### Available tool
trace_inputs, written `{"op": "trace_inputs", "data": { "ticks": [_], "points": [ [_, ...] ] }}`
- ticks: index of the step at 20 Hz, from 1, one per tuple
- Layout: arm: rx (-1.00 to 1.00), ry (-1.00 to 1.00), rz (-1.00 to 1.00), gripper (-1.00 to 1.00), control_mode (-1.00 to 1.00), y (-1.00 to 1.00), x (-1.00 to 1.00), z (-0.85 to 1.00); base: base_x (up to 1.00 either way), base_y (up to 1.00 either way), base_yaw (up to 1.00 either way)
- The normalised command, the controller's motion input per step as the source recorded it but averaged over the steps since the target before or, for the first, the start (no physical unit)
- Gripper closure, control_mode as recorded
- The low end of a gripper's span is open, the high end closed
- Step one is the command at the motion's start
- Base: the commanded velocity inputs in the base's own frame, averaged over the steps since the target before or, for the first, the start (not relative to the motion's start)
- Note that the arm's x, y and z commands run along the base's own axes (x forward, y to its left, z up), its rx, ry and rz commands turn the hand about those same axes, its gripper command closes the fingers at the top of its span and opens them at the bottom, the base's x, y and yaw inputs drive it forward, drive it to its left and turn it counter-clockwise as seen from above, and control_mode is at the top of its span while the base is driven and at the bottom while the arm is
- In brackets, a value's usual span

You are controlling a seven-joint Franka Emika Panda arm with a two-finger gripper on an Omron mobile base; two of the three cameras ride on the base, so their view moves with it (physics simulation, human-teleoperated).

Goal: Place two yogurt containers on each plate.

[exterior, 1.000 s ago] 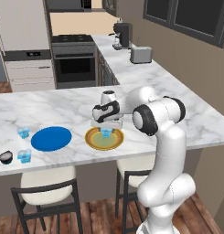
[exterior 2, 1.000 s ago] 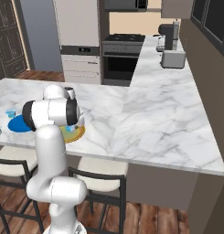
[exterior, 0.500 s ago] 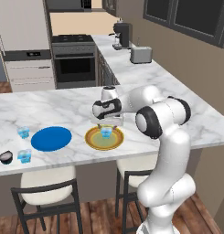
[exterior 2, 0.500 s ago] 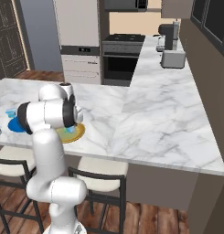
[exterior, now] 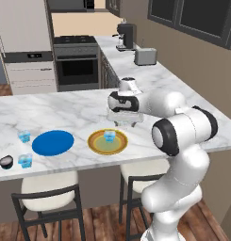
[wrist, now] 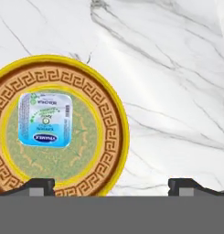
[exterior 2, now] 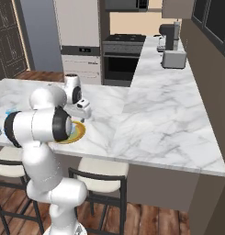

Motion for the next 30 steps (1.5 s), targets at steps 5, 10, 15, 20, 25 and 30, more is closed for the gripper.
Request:
{"op": "trace_inputs", "data": {
  "ticks": [5,10,15,20,25,30],
  "points": [
    [0.00,0.00,0.22,-1.00,-1.00,-0.52,-0.99,0.69,0.00,0.00,0.00],
    [0.00,0.00,0.23,-1.00,-1.00,-0.25,-0.94,0.50,0.00,0.00,0.00],
    [0.01,-0.05,0.03,-1.00,-1.00,-0.28,-0.72,0.23,0.00,0.00,0.00],
    [0.00,-0.02,0.00,-1.00,-1.00,-0.13,-0.31,0.12,0.00,0.00,0.00],
    [0.00,0.00,0.00,-1.00,-1.00,-0.01,-0.06,0.11,0.00,0.00,0.00],
    [0.00,0.00,0.00,-1.00,-1.00,0.00,-0.03,0.05,0.00,0.00,0.00]
  ]
}}
